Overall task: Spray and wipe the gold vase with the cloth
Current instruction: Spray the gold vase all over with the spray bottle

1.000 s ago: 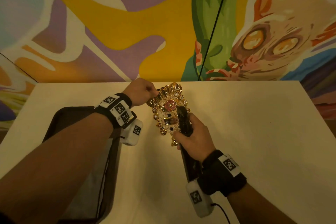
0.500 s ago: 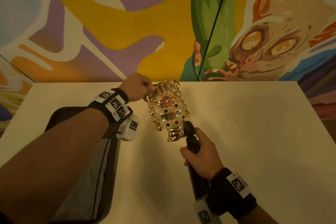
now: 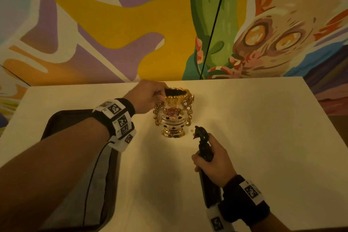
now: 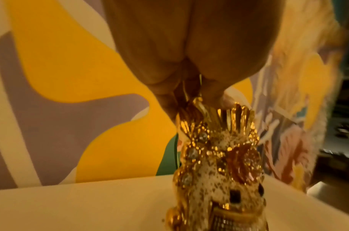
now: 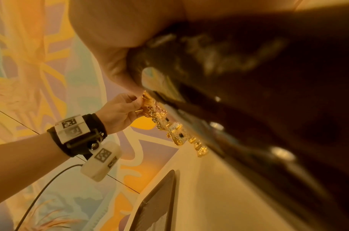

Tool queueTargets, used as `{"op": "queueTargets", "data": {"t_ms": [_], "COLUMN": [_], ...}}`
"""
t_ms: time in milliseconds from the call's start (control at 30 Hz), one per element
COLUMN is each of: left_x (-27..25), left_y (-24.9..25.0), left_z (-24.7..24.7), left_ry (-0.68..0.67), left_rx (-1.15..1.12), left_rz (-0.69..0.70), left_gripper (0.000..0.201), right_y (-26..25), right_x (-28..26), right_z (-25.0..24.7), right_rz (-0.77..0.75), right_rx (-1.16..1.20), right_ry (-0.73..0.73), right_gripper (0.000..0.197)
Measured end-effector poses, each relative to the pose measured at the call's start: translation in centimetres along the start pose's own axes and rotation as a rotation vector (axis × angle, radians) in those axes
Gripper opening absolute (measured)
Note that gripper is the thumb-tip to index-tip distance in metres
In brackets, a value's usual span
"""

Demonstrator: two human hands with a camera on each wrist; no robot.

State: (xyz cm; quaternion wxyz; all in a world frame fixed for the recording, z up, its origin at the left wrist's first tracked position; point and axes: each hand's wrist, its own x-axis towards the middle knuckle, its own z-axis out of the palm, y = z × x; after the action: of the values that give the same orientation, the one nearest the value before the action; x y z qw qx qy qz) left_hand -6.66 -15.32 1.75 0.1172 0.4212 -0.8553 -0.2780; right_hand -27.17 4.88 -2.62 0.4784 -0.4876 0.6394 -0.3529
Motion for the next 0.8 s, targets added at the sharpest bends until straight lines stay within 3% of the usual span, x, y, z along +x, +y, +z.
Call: {"op": "queueTargets", "data": {"t_ms": [133, 300, 567, 733, 800], "left_x": [-1.4, -2.3, -2.4, -2.0, -2.1], "left_y": [0.0, -0.4, -0.7, 0.2, 1.3], "left_z": [2.5, 4.7, 4.7, 4.2, 4.2], "left_ry": [-0.027, -0.002, -0.008, 0.031, 0.022], "left_rx": [-0.003, 0.106, 0.111, 0.388, 0.443], "left_rz": [0.135, 0.173, 0.169, 0.122, 0.043], "left_gripper": [0.014, 0.016, 0.020, 0.041, 0.043], "right_y": [0.6, 1.2, 1.9, 1.9, 1.8], "right_x": [-0.3, -0.5, -0.4, -0.1, -0.1], "right_z": [-0.3, -0.4, -0.3, -0.6, -0.8], "right_rz": [-0.014, 0.009, 0.044, 0.065, 0.064], "right_rx": [0.013, 0.002, 0.021, 0.028, 0.036], "right_ry": [0.019, 0.033, 0.069, 0.089, 0.090], "right_gripper": [0.046, 0.046, 0.045, 0.045, 0.046]}}
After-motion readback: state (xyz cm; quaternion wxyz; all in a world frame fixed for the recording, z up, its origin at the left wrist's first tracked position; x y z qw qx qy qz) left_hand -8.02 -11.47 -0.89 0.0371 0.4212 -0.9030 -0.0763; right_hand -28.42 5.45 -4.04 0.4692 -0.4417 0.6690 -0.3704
